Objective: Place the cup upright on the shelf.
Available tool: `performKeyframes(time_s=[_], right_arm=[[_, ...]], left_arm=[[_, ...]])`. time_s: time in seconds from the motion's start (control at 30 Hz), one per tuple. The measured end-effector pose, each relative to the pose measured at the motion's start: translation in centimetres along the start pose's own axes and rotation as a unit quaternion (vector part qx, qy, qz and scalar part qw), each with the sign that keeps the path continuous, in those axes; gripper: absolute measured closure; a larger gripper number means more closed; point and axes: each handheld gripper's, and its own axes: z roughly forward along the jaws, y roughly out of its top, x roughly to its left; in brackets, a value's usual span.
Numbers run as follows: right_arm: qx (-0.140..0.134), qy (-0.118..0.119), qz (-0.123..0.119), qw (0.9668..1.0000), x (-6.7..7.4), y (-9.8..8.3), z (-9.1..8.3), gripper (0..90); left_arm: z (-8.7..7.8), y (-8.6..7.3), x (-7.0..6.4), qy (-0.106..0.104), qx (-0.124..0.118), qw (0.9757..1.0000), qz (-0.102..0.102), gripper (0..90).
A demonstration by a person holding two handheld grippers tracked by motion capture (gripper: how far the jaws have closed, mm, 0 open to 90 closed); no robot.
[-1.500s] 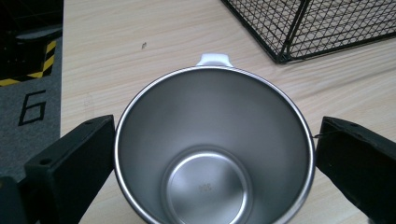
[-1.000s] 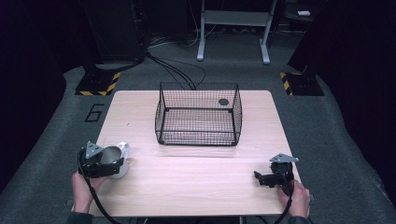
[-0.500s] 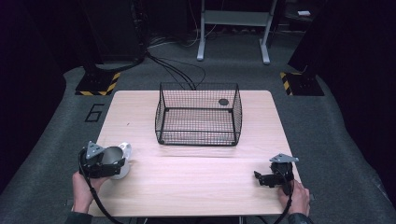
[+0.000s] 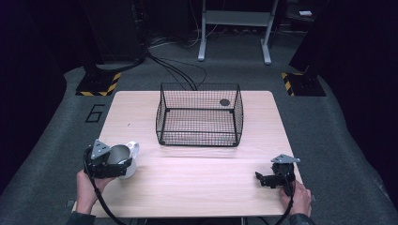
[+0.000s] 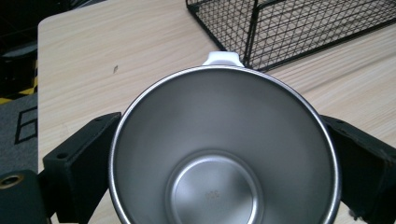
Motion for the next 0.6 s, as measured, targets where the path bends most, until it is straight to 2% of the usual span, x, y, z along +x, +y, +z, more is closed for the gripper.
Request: performKeyframes(time_s=[0.23,0.4,0.6], right_arm=[[0.0,0.0,-0.001,1.0,0.0,0.0,0.0,0.0],[0.0,0.0,-0.001,1.0,0.0,0.0,0.0,0.0],[0.0,0.0,-0.001,1.0,0.0,0.0,0.0,0.0]], left_arm=[[-0.1,1.0,-0.8,-0.014,-0.011,0.9997,0.014,6.0],[-0.3,1.8,-1.4,-0.034,-0.009,0.9989,0.032,6.0],[-0.2,2.4,-1.9,-0.05,-0.012,0.9979,0.039,6.0]])
